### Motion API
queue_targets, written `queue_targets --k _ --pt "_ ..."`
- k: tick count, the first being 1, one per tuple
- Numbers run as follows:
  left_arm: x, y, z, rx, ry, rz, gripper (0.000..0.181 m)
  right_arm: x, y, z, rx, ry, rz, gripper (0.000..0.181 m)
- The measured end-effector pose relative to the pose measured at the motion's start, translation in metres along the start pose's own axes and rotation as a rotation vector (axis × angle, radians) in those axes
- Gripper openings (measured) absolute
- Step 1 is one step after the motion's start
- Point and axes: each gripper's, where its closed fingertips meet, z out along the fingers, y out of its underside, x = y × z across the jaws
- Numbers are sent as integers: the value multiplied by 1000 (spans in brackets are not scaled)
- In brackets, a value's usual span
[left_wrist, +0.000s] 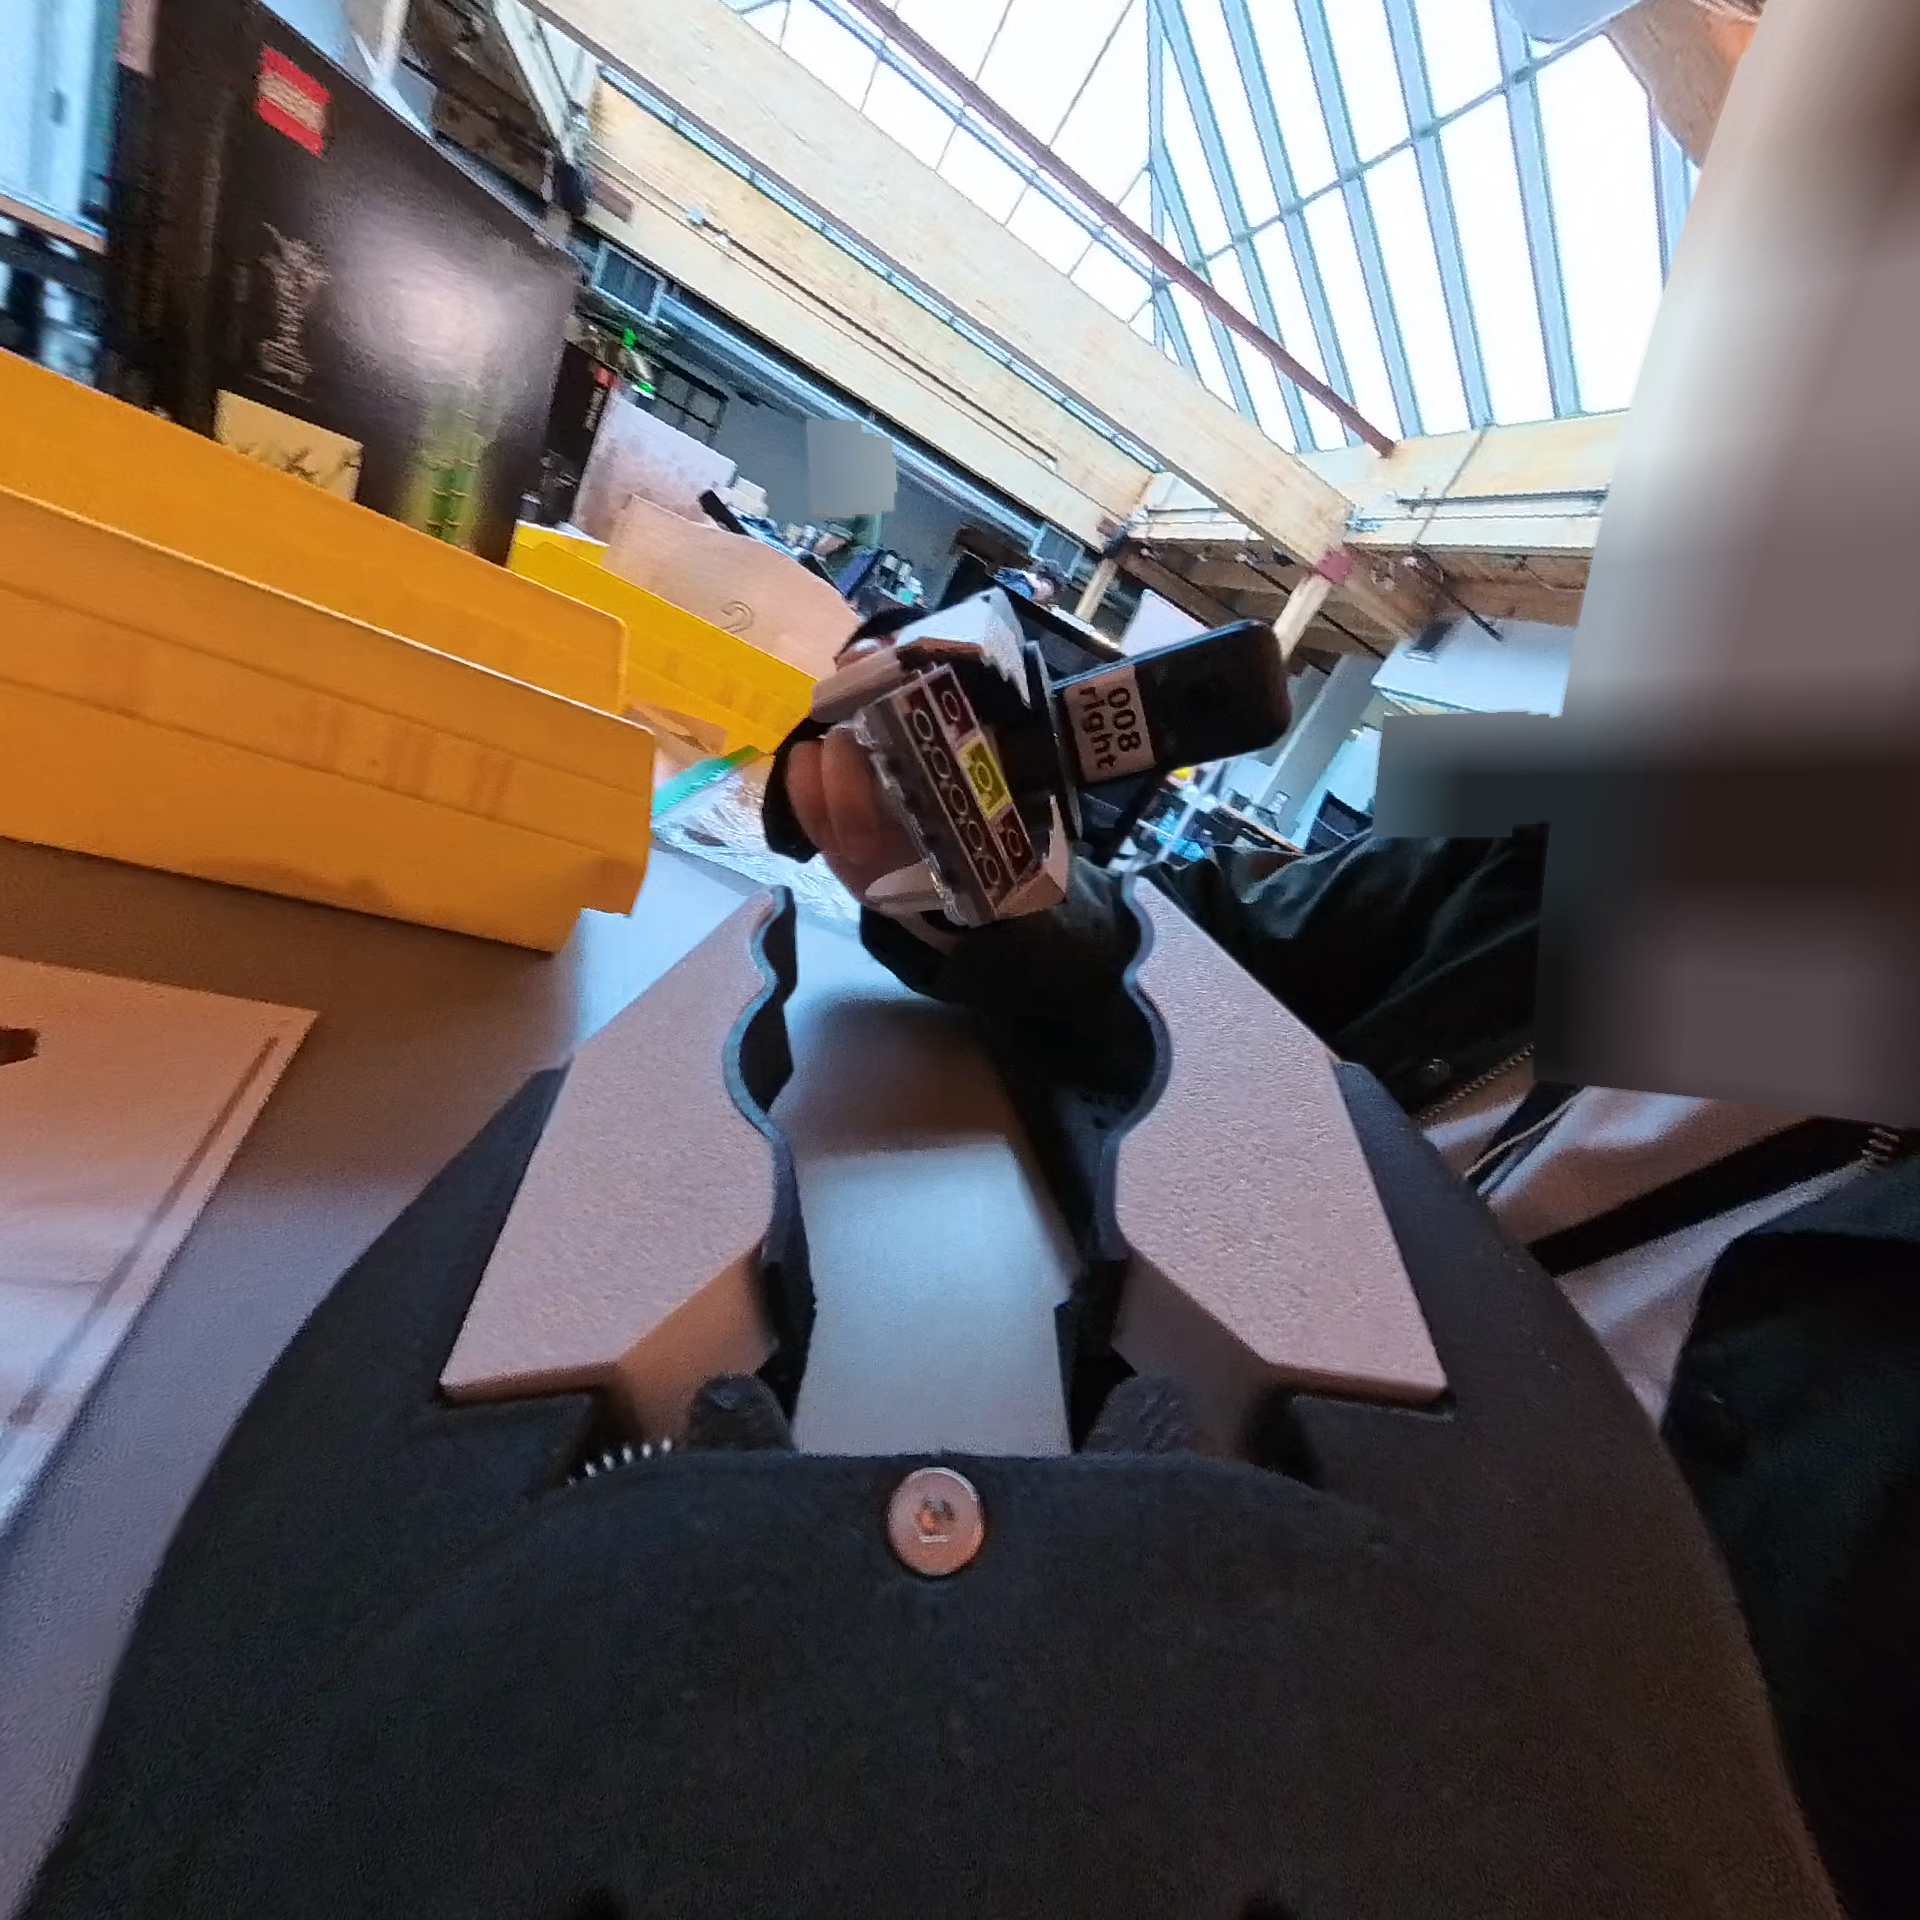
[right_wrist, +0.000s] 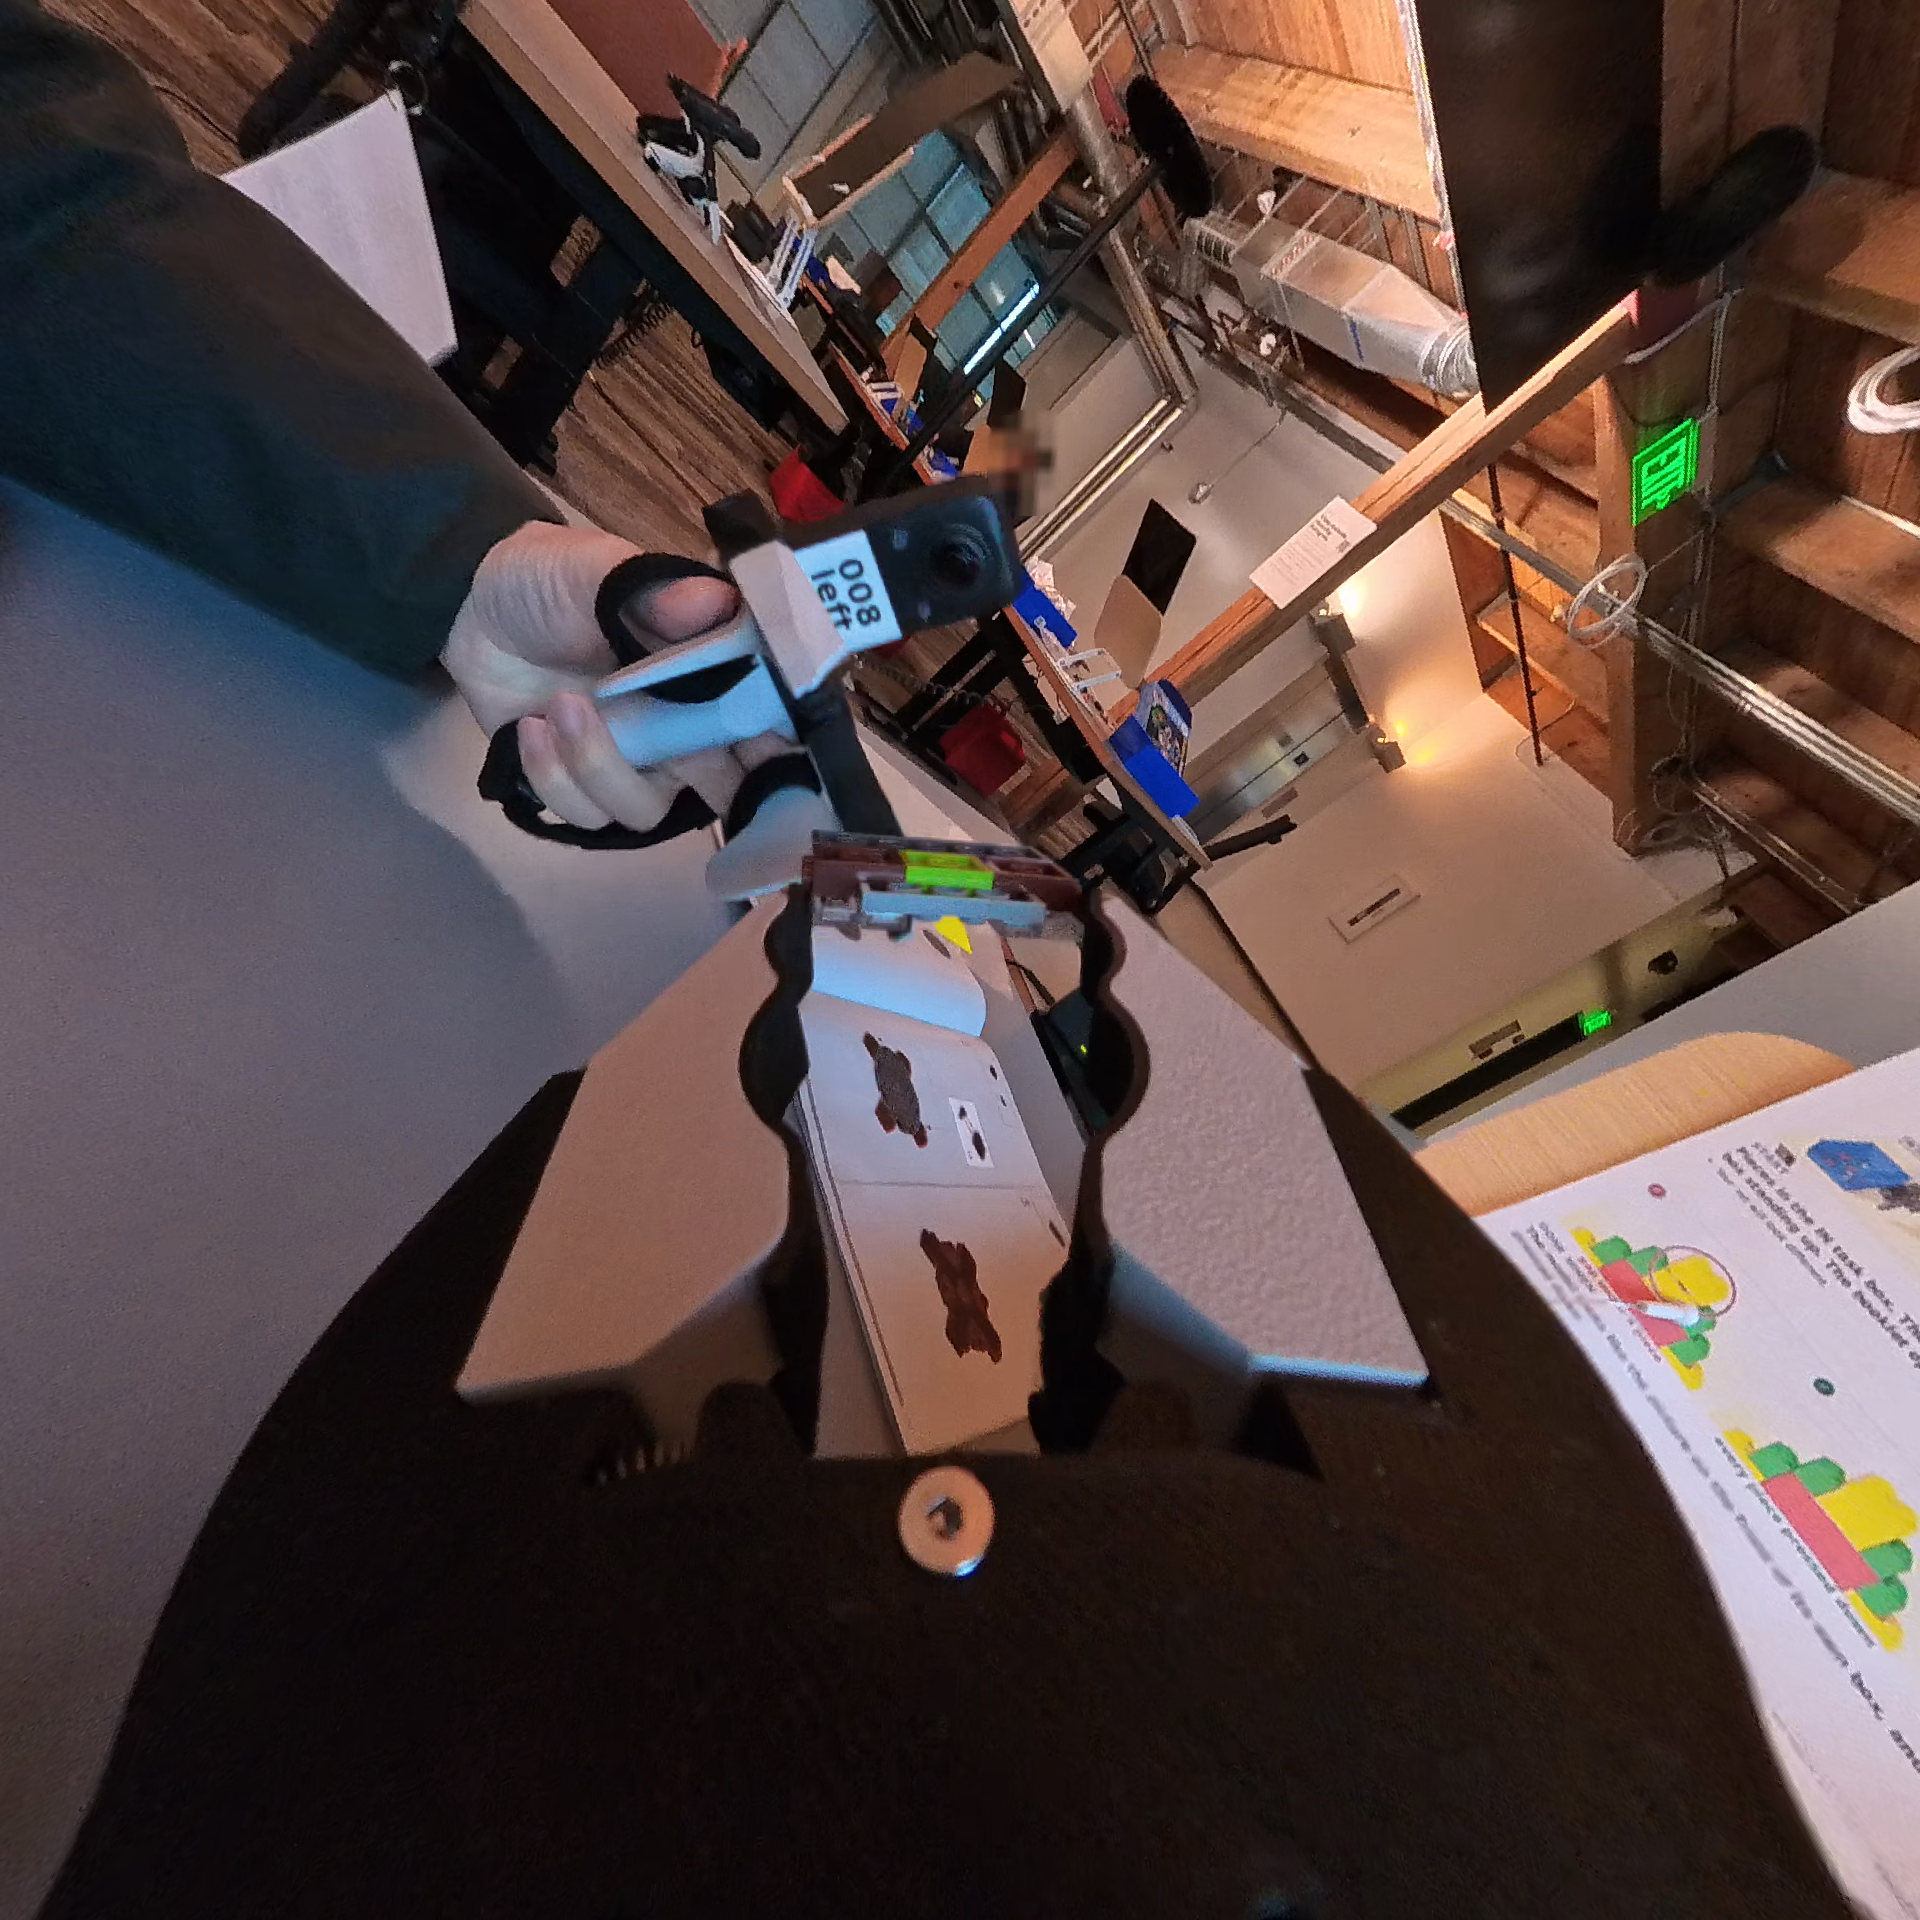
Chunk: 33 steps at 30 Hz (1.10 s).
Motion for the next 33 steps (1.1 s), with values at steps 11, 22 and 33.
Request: queue_targets --k 11,22,33 --pt "12 10 12 -2 143 -164 9 -25 -3 7 27 -104 -12 51" --pt "-47 28 -2 -269 -454 408 8 -21 51 7 -155 -218 397 30" --pt "-59 55 -1 -419 -489 472 8 -39 63 10 -255 -241 197 16"
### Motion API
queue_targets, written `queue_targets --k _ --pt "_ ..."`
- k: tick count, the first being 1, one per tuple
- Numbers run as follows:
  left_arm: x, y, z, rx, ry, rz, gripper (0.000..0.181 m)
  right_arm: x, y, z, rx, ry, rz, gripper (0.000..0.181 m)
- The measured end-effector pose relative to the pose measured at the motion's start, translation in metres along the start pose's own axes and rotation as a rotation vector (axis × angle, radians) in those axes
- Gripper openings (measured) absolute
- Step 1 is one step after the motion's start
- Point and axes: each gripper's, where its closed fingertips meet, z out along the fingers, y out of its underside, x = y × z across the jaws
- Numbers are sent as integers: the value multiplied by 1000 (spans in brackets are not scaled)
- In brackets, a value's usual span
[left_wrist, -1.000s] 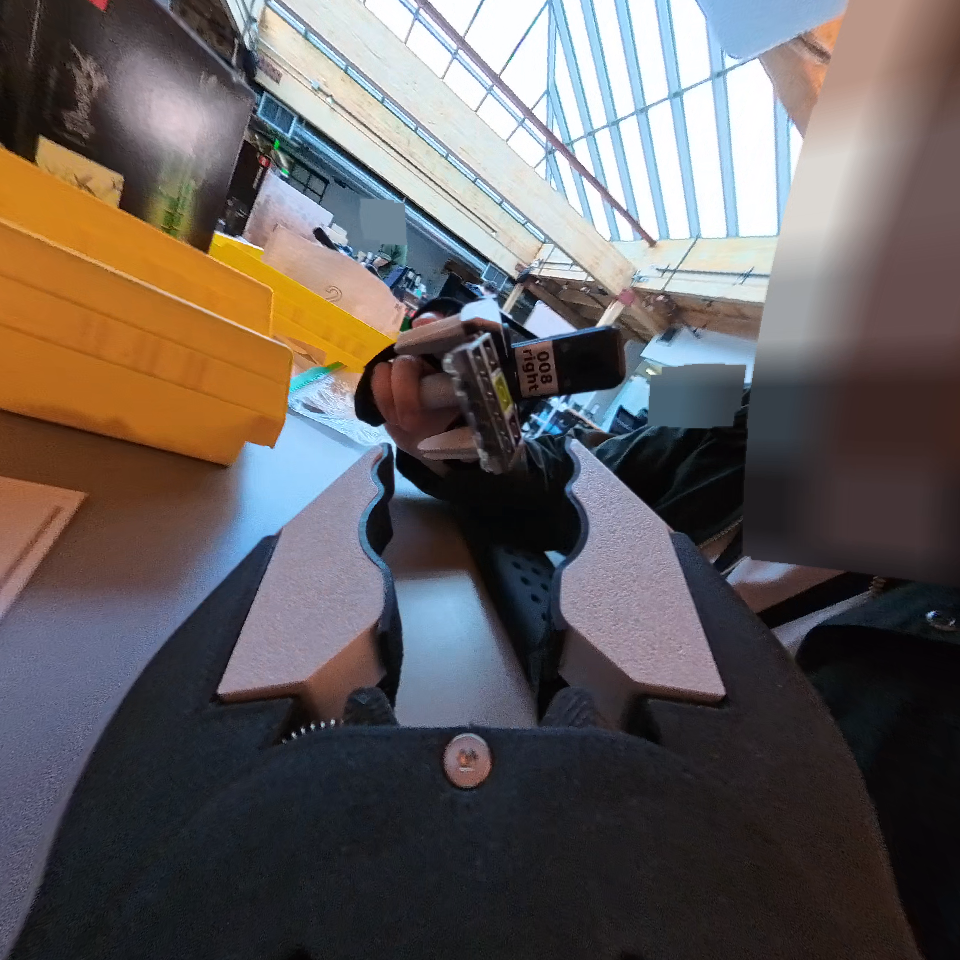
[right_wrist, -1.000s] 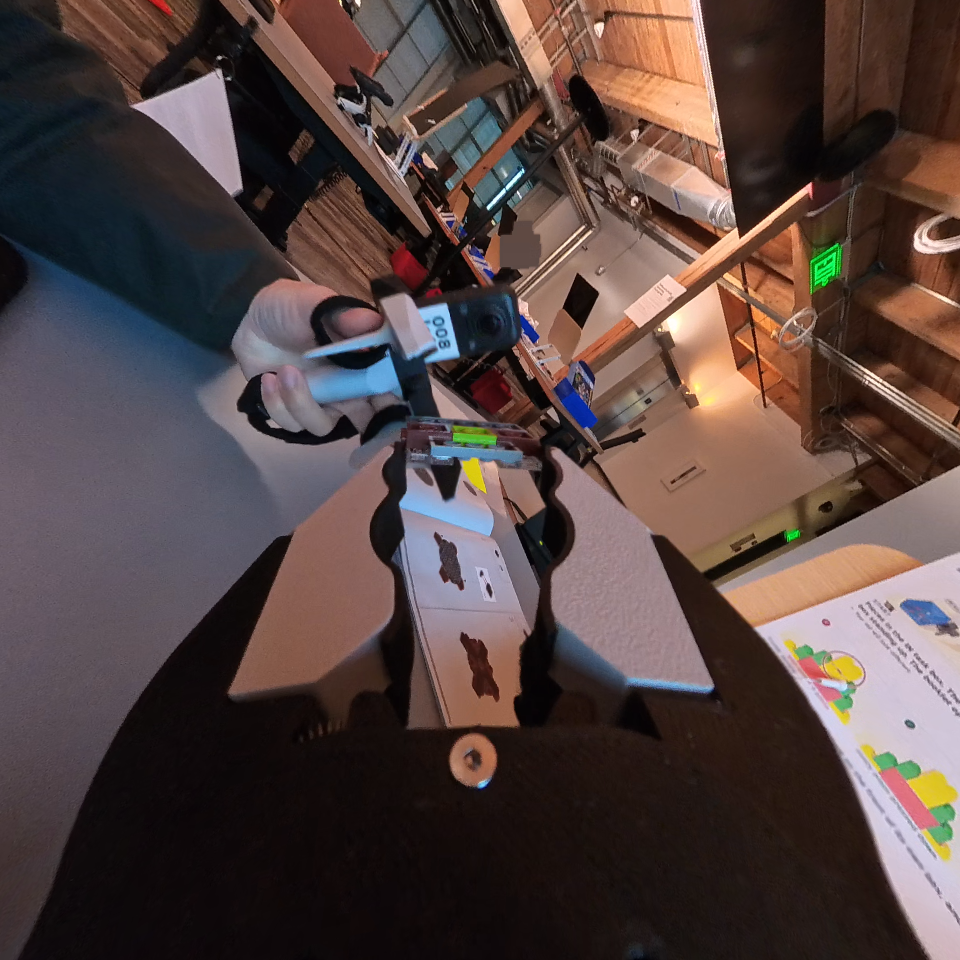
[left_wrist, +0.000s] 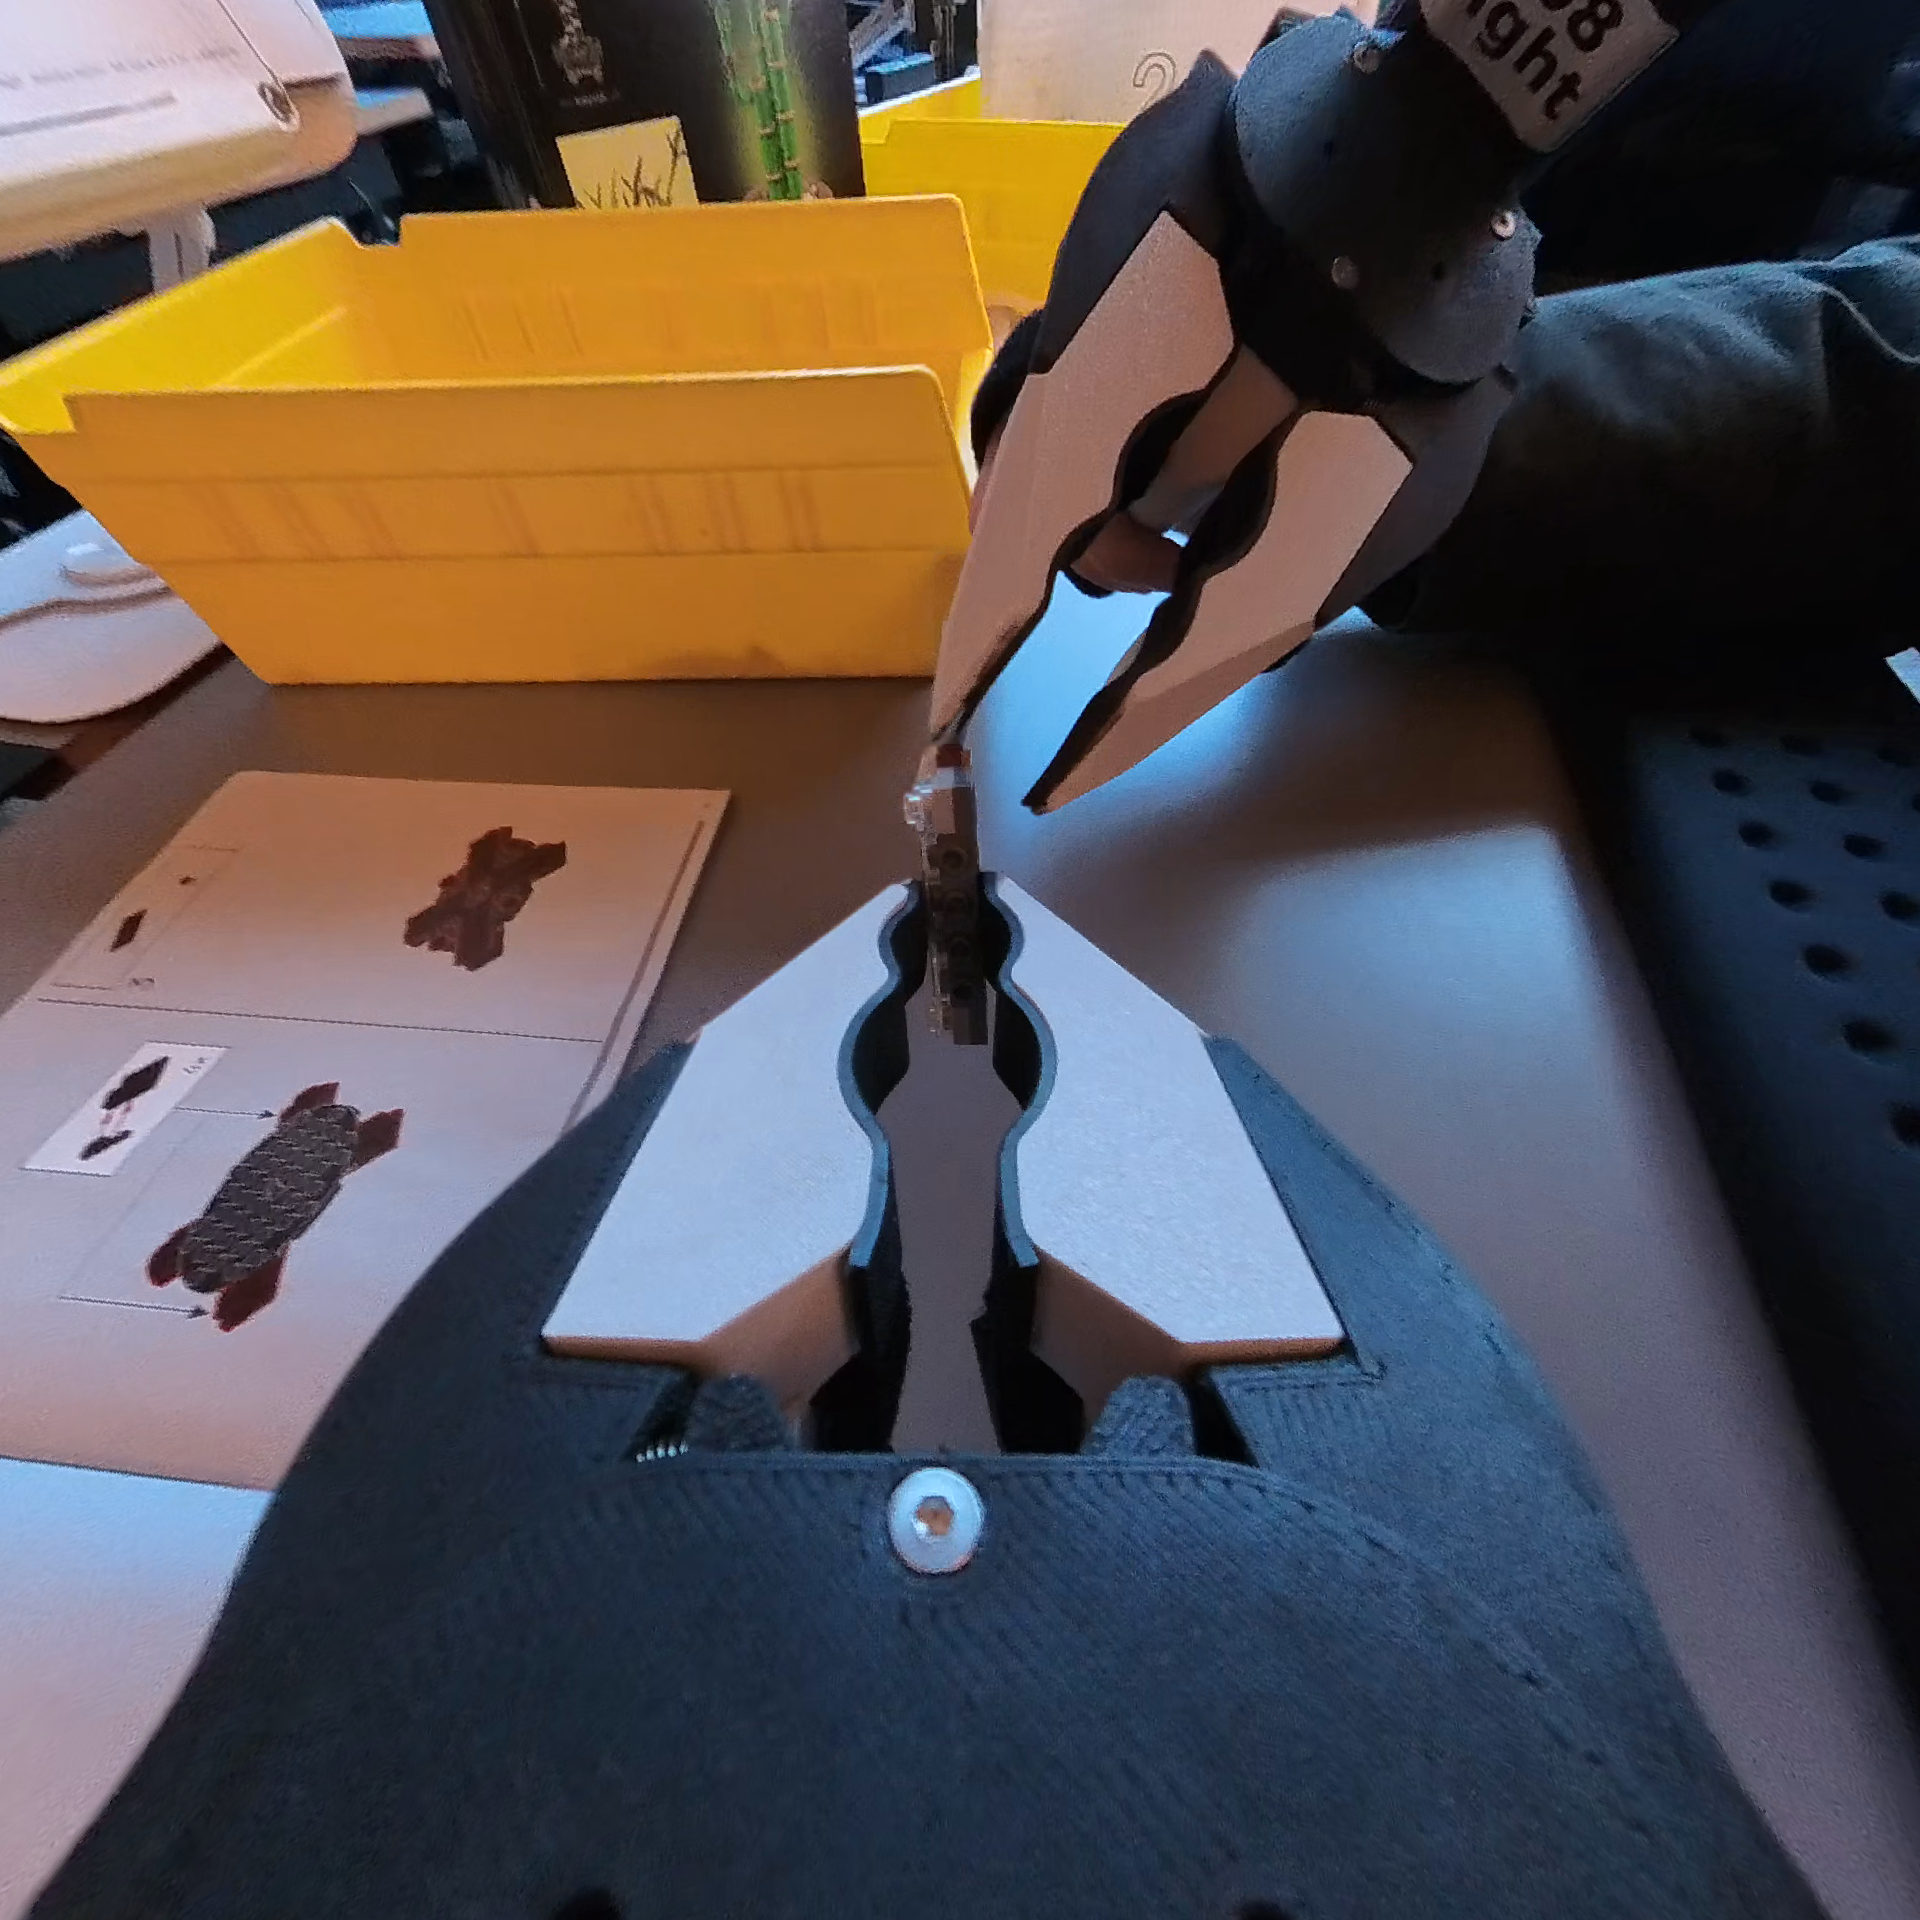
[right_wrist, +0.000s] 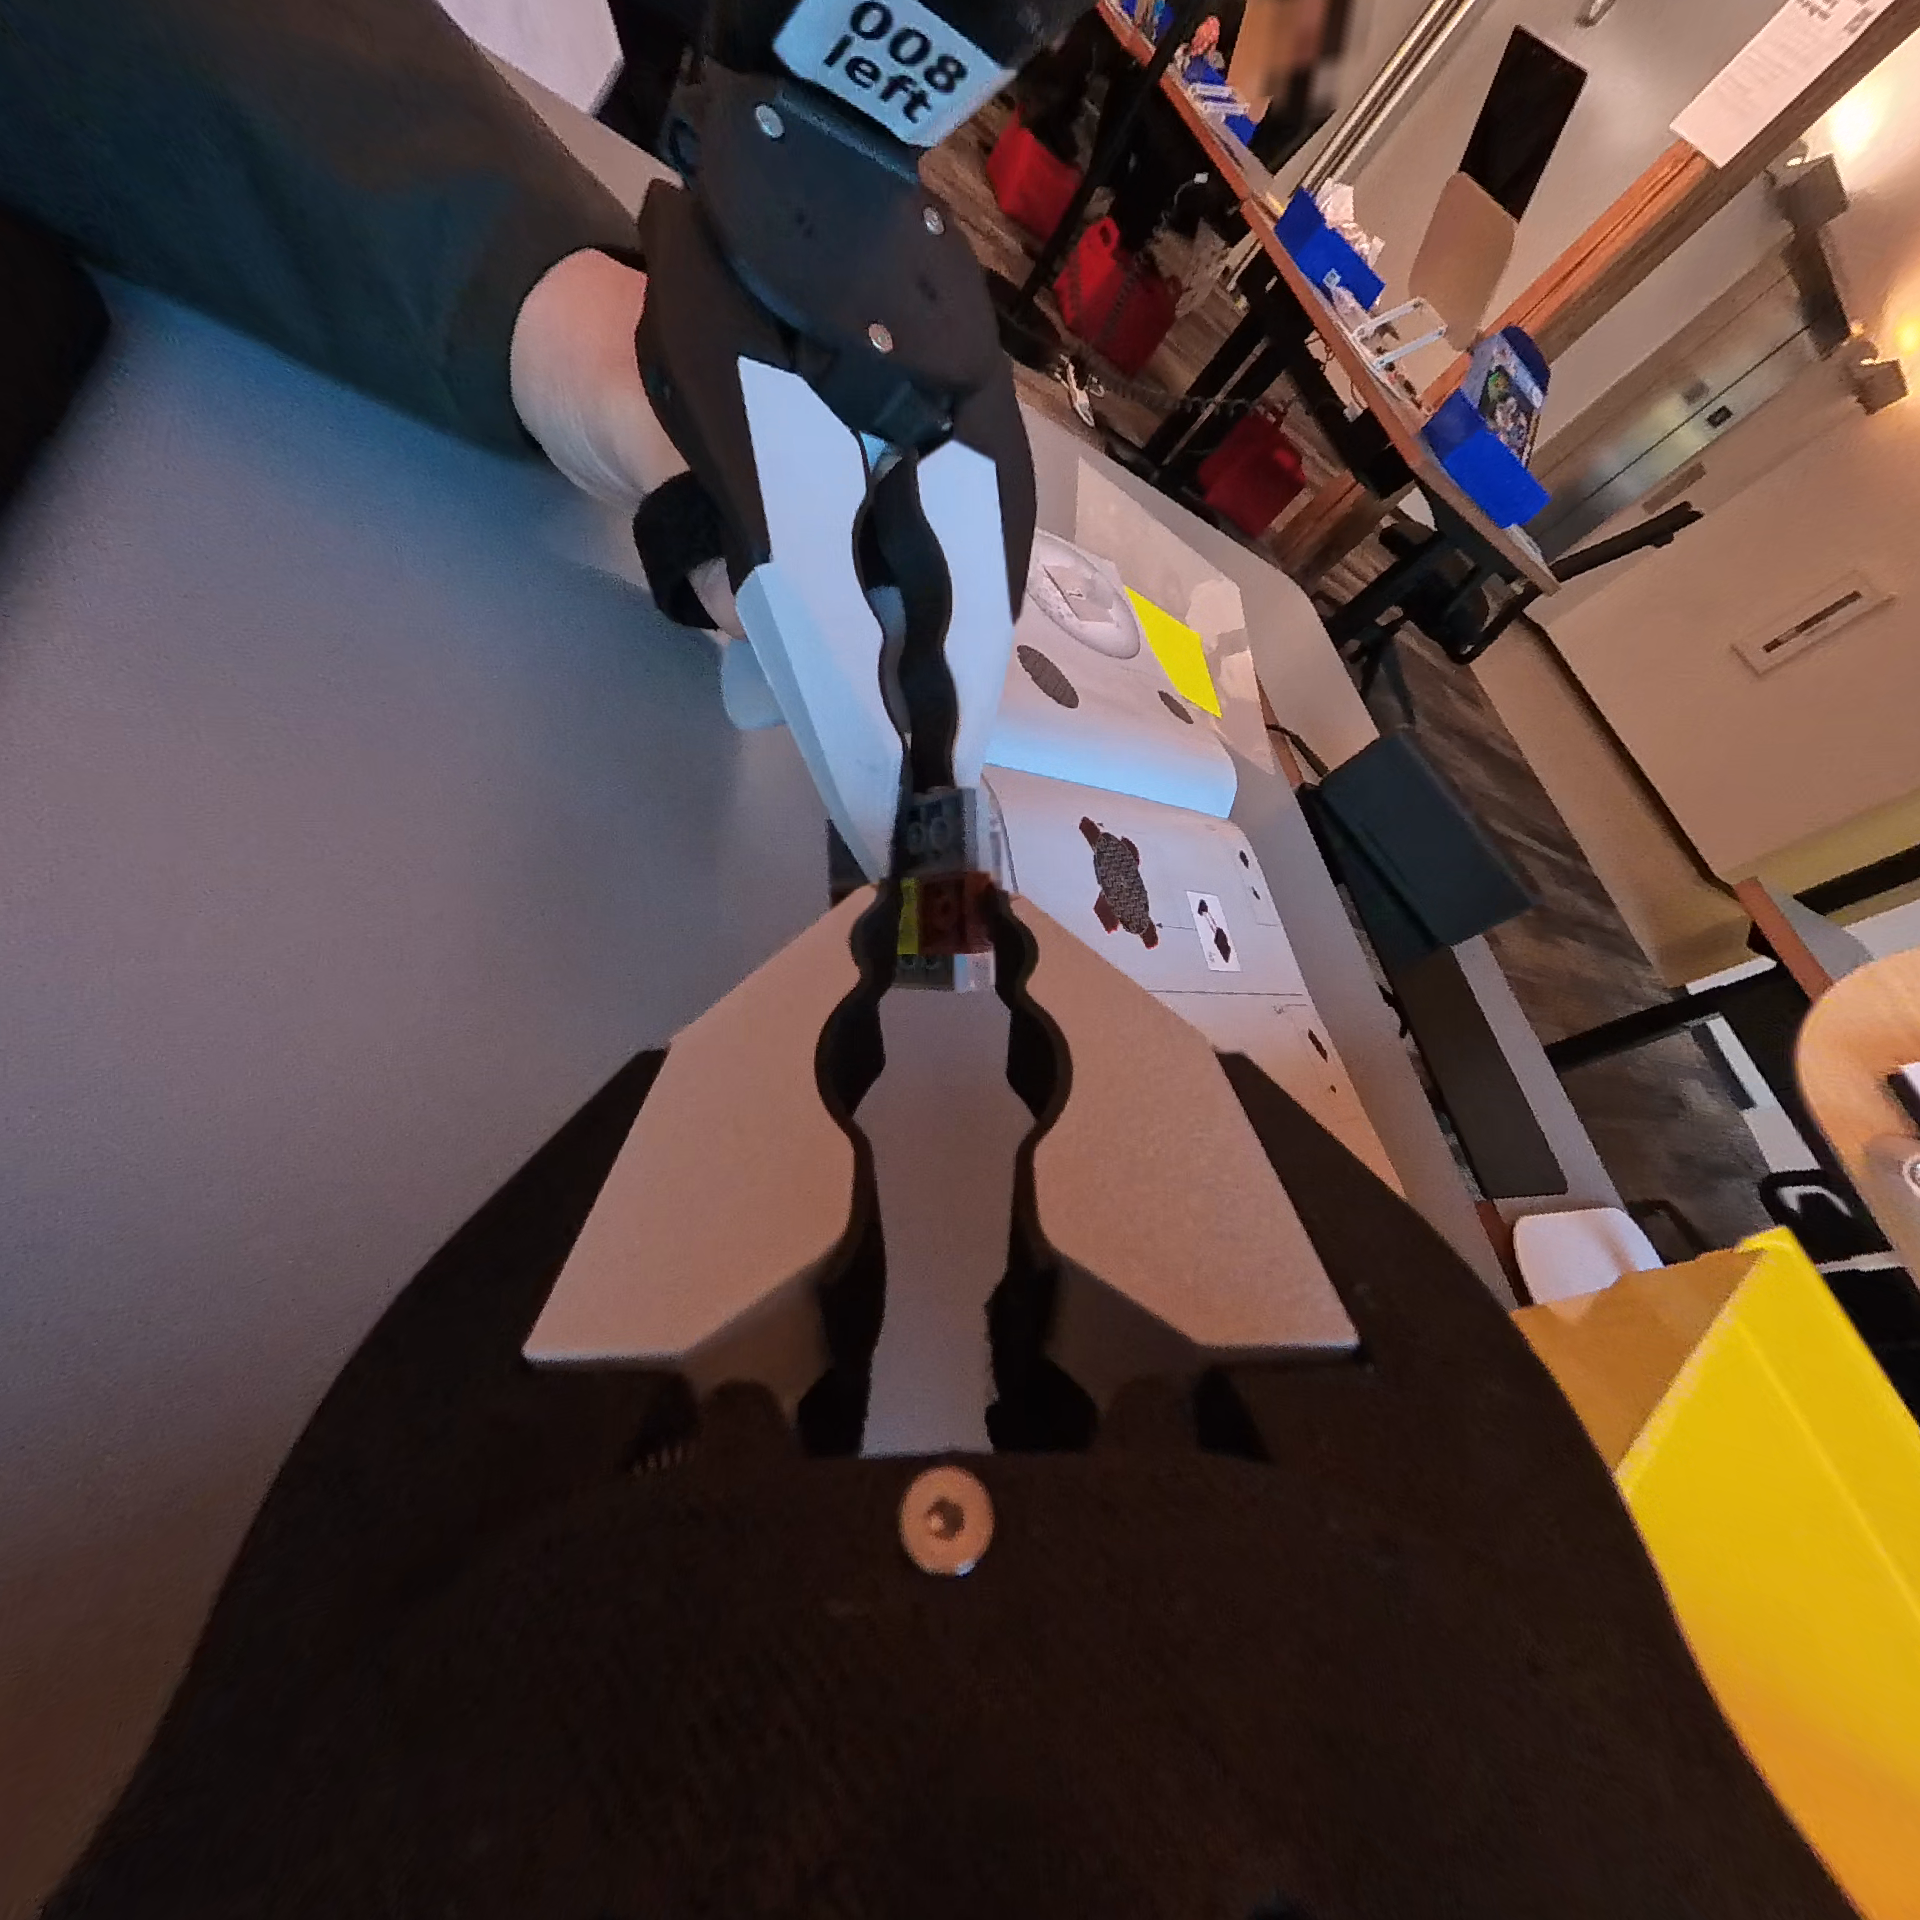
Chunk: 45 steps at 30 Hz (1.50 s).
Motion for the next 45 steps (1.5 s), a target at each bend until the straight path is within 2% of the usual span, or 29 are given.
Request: queue_targets --k 7,13,16,23,24,31,45 --pt "1 8 3 -30 51 -97 8 -5 11 7 -49 -15 -21 22" --pt "2 17 8 -93 85 -199 8 -8 22 15 -93 -24 6 17" --pt "0 27 10 -157 66 -198 8 -11 31 20 -129 -37 -12 16" --pt "-3 32 13 -188 42 -206 15 -13 27 25 -111 -23 -72 15" --pt "-1 32 13 -189 53 -202 9 -13 26 25 -110 -22 -80 15" --pt "-2 29 11 -168 67 -226 15 -14 27 23 -105 -25 -103 15" --pt "-1 16 6 -83 89 -223 10 -14 25 24 -94 -22 -129 13"
